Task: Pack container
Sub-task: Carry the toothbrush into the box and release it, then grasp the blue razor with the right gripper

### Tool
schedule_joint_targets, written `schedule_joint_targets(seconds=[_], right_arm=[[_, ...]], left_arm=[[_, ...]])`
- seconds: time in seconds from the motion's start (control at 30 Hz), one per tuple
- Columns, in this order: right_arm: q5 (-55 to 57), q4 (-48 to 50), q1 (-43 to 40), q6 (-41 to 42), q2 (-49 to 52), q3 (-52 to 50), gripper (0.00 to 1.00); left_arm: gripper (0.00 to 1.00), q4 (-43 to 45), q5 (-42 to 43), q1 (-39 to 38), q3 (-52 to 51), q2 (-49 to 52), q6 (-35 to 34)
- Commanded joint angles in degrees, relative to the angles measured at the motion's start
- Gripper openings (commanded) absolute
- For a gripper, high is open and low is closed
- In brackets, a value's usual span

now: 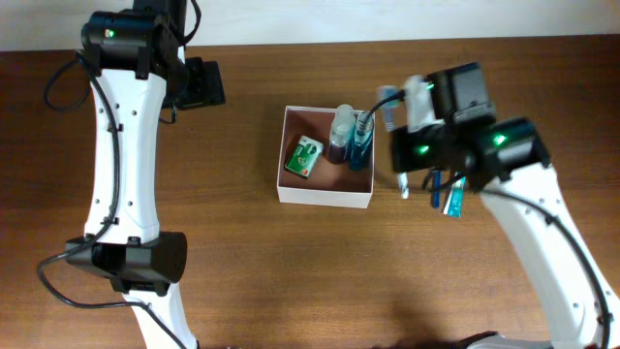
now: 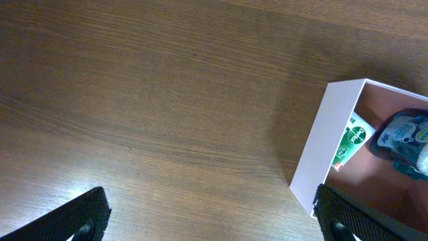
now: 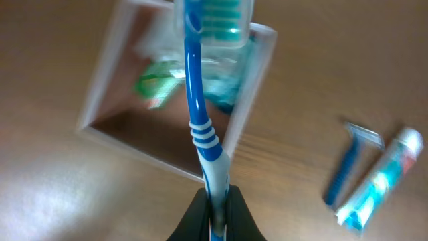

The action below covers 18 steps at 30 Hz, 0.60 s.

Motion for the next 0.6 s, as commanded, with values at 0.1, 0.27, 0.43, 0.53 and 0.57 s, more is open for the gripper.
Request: schedule_joint_targets(seconds=[0.1, 0.27, 0.43, 0.53, 0.57], right_arm=[[-1.99, 4.94, 11.65, -33.4, 5.16, -0.09, 0.04], [0.13, 9.79, 12.79, -45.99, 12.04, -0.09, 0.04], [4.48, 14.47, 11.67, -46.18, 19.69, -0.09, 0.04], [4.44, 15.1, 11.63, -46.12, 21.97, -0.09, 0.05], [4.48, 15.1, 11.76, -45.83, 22.03, -0.09, 0.19]], left_arm=[[0.99, -0.04, -0.63, 0.09, 0.85, -0.98, 0.68], [0.99, -0.04, -0.63, 0.09, 0.85, -0.98, 0.68], [0.99, -0.04, -0.63, 0.09, 0.85, -0.98, 0.68], [0.99, -0.02, -0.63, 0.09, 0.85, -0.98, 0.68], [0.99, -0.04, -0.66, 0.09, 0.85, -0.98, 0.68]])
